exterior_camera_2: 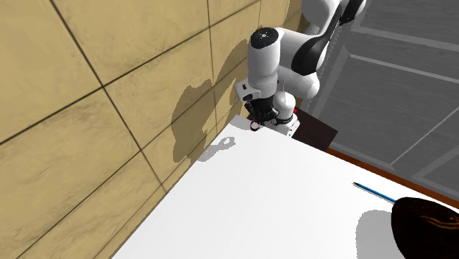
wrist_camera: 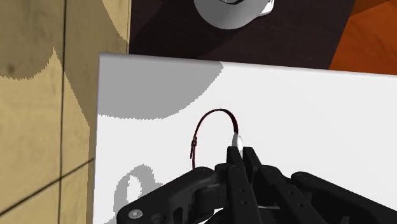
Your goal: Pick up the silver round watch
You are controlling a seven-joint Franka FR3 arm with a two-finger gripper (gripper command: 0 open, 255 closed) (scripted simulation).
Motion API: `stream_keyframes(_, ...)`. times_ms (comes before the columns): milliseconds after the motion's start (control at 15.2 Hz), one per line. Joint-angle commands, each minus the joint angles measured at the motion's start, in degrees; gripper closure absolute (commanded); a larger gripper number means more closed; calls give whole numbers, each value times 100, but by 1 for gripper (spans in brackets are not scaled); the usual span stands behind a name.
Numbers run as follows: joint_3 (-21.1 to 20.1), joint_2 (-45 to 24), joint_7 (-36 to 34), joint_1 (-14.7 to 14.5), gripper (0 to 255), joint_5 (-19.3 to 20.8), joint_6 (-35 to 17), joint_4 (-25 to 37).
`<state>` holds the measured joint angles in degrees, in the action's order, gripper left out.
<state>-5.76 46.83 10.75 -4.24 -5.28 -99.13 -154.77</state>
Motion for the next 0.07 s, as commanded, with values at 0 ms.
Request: stream_keyframes(0,4,-11,0,4,255,6,47,55)
